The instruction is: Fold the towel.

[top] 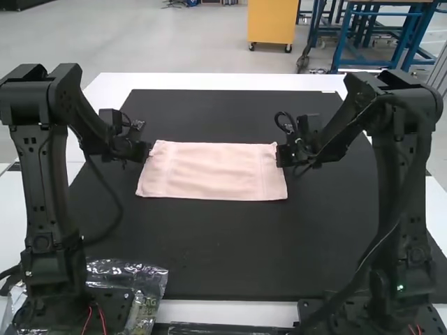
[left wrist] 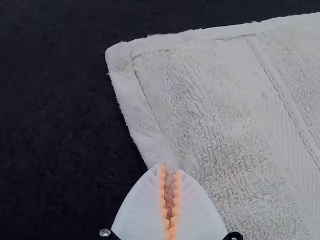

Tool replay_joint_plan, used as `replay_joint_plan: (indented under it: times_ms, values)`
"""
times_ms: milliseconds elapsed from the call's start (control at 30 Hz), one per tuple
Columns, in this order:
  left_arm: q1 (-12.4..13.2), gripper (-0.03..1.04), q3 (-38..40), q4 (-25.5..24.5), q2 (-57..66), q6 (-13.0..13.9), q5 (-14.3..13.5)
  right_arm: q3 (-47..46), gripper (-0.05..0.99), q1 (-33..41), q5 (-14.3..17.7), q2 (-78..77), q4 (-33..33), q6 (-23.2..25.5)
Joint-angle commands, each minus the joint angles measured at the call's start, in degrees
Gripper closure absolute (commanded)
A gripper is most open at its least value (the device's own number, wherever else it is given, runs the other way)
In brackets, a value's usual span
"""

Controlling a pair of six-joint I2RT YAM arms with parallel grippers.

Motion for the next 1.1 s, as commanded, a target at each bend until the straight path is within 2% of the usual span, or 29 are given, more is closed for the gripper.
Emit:
replay_joint_plan:
  times_ms: [0, 67, 267, 700, 800, 1067]
  values:
    - [0.98, 0.99, 1.32, 0.01, 2.22, 1.42, -1.56, 0.09, 0.96, -0.53, -1.92, 1.35, -0.84, -0.48]
    - [1.15, 0.99, 1.32, -0.34, 1.35, 1.42, -0.50, 0.18, 0.96, -0.62, -2.01, 1.18, -0.84, -0.13]
    - [1.24, 0.99, 1.76, -0.52, -1.55, 0.01, -0.06, 0.18, 0.96, -0.70, -2.27, -1.81, -0.93, 0.49]
    - [1.59, 0.99, 1.59, -6.85, -7.79, -0.07, 2.75, -1.84, 0.96, -2.55, -4.47, -9.02, -2.69, 1.45]
    - [2.29, 0.99, 1.06, -8.61, -9.03, 0.28, 3.80, -2.90, 0.96, -3.08, -5.35, -10.95, -3.13, 1.54]
    - [4.05, 0.99, -1.49, -12.03, -13.42, 2.12, 4.15, -5.97, 0.96, -4.75, -7.20, -16.31, -5.50, 1.45]
